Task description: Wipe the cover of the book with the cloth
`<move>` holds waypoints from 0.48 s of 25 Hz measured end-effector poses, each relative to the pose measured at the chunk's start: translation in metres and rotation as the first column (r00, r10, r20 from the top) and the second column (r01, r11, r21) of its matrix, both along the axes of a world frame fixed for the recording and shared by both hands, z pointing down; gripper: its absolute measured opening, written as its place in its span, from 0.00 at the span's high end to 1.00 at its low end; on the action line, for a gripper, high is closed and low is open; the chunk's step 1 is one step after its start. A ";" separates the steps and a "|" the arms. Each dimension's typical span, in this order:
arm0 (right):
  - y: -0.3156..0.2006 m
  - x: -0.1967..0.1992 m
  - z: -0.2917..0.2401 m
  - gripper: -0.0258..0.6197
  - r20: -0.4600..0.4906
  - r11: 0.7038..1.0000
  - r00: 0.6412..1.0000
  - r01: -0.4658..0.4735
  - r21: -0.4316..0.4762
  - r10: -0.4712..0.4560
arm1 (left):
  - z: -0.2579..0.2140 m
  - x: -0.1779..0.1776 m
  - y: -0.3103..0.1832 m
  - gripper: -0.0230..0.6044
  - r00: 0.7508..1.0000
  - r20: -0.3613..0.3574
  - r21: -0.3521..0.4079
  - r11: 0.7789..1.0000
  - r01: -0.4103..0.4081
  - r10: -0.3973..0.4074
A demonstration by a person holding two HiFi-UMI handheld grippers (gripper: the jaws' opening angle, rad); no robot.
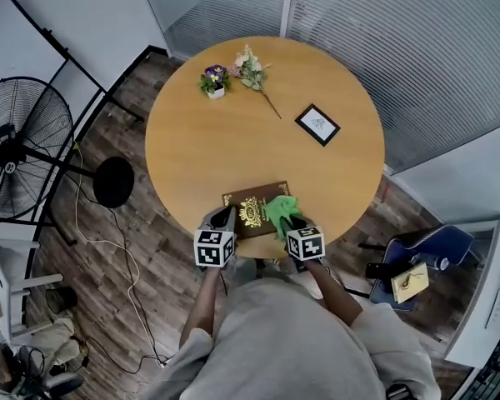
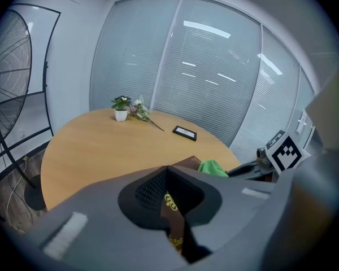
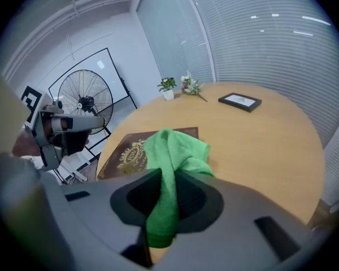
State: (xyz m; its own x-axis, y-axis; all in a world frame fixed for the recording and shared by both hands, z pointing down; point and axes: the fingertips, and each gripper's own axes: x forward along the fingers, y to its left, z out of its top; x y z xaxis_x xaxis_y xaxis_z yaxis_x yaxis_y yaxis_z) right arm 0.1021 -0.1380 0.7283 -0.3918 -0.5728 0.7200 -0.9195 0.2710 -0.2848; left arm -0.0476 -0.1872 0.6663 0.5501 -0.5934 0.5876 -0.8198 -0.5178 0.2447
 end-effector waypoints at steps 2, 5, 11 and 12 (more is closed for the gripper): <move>0.000 0.005 0.000 0.85 -0.006 1.000 1.000 -0.008 0.001 0.008 | -0.002 0.001 -0.001 0.95 1.000 0.001 0.005 1.000 -0.003 0.003; 0.000 0.013 0.000 0.85 -0.013 1.000 1.000 -0.022 0.003 0.022 | -0.004 0.002 -0.003 0.95 1.000 0.004 0.010 1.000 -0.009 0.009; 0.000 0.033 -0.001 0.85 -0.020 0.998 0.998 -0.066 0.011 0.067 | -0.009 0.006 -0.004 0.95 1.000 0.003 0.020 1.000 -0.019 0.019; 0.000 0.036 -0.001 0.85 -0.023 0.997 0.997 -0.074 0.013 0.074 | -0.010 0.006 -0.005 0.95 1.000 0.003 0.021 1.000 -0.020 0.020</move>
State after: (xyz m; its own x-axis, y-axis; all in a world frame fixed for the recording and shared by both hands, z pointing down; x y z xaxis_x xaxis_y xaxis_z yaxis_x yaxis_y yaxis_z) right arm 0.1385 -0.1381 0.7277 -0.3313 -0.6081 0.7214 -0.9435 0.2048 -0.2606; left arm -0.0413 -0.1917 0.6567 0.5604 -0.5945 0.5766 -0.8098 -0.5394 0.2309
